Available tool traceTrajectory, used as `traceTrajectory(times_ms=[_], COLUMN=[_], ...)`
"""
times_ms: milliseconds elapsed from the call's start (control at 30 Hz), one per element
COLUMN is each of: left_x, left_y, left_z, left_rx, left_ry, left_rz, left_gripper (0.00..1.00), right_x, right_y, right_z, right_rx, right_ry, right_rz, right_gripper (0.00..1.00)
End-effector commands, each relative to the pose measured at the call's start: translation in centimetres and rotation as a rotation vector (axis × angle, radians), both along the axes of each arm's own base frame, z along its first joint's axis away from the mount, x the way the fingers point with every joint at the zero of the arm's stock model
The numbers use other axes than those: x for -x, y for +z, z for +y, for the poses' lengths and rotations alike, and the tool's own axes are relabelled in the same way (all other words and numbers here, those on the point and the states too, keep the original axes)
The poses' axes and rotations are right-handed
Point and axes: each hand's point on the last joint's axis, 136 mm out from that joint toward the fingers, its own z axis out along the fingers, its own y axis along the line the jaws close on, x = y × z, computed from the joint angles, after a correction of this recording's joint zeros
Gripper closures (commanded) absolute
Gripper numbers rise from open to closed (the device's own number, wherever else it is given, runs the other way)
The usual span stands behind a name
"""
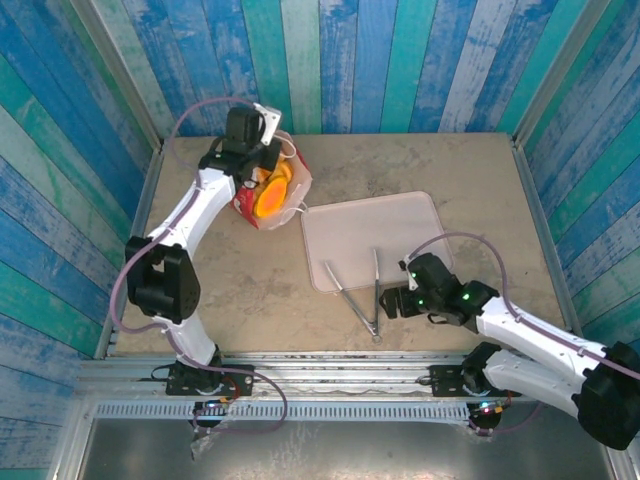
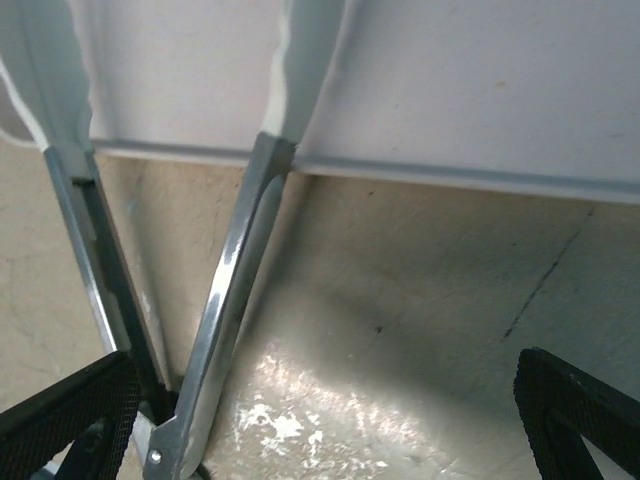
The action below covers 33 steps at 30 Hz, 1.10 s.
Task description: Take the fake bread out of the paper bag
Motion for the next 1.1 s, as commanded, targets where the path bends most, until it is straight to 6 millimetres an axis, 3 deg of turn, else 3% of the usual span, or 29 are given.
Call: traceTrajectory(times_ms=[0, 500, 833, 1067], left_x=[1.5, 3.4, 3.5, 3.7], left_y=[6.6, 6.2, 6.1, 6.5], left_z=[0.1, -0.8, -1.2, -1.2], left_rx=[0.045, 0.093, 0.121, 0.124], left_ry=[-0.005, -0.040, -0.056, -0.057], left_rz=[-0.180, -0.201, -0.207, -0.221], left_gripper=[0.96, 0.96, 0.97, 0.97], right_x=[0.8, 3.2, 2.5, 1.8], right_y=[-0.5, -2.2, -3.3, -4.5], right_z=[-0.1, 3.6, 5.8, 6.3], right_rx=[0.036, 0.084, 0.239, 0.293], right_ry=[-0.008, 0.081, 0.077, 0.040], right_rz=[0.001, 0.010, -0.051, -0.057], right_gripper=[0.00, 0.00, 0.00, 0.00])
